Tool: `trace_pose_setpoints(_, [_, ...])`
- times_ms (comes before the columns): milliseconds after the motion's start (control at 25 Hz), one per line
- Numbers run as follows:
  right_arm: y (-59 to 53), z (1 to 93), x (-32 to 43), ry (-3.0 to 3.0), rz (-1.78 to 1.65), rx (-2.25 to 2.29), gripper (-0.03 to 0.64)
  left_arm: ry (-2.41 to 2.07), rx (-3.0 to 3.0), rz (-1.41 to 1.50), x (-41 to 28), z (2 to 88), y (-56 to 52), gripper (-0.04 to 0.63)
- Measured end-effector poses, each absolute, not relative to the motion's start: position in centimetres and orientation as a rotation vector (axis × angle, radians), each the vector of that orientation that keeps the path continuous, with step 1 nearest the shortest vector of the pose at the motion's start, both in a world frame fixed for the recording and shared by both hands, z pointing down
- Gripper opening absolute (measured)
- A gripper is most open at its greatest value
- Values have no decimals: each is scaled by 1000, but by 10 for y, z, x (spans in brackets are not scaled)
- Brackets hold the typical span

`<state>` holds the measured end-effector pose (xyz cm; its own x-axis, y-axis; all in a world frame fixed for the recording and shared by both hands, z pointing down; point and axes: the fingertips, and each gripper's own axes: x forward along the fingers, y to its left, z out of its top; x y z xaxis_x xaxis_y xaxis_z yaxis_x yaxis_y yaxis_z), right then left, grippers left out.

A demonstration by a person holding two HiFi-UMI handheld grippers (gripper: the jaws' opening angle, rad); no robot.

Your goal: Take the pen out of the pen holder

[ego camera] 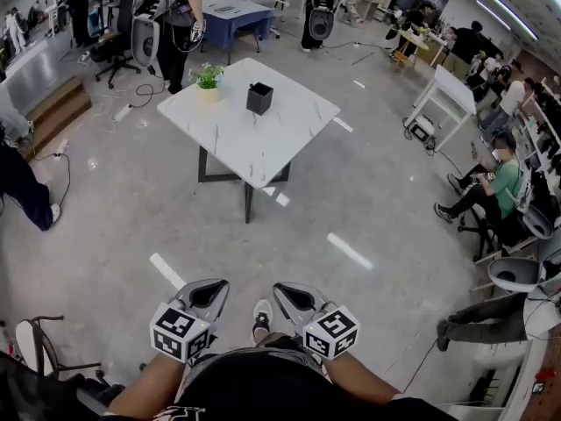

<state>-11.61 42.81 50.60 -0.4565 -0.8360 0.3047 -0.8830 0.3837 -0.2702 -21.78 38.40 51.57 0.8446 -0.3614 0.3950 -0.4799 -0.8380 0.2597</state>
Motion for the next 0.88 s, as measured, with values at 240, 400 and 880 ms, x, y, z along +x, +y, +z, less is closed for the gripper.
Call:
trace_pose_setpoints(240, [390,503,-90,-2523,600,1551,0,-634,2676,477,-190,512,352,57])
trace_pose_setpoints(400, [372,501,-77,-2537,596,1525,0,-651,2670,478,-175,512,336,57])
trace_pose_setpoints(880, [325,504,-30,-2580,591,1474,0,-724,2660,479,-130,513,292,57])
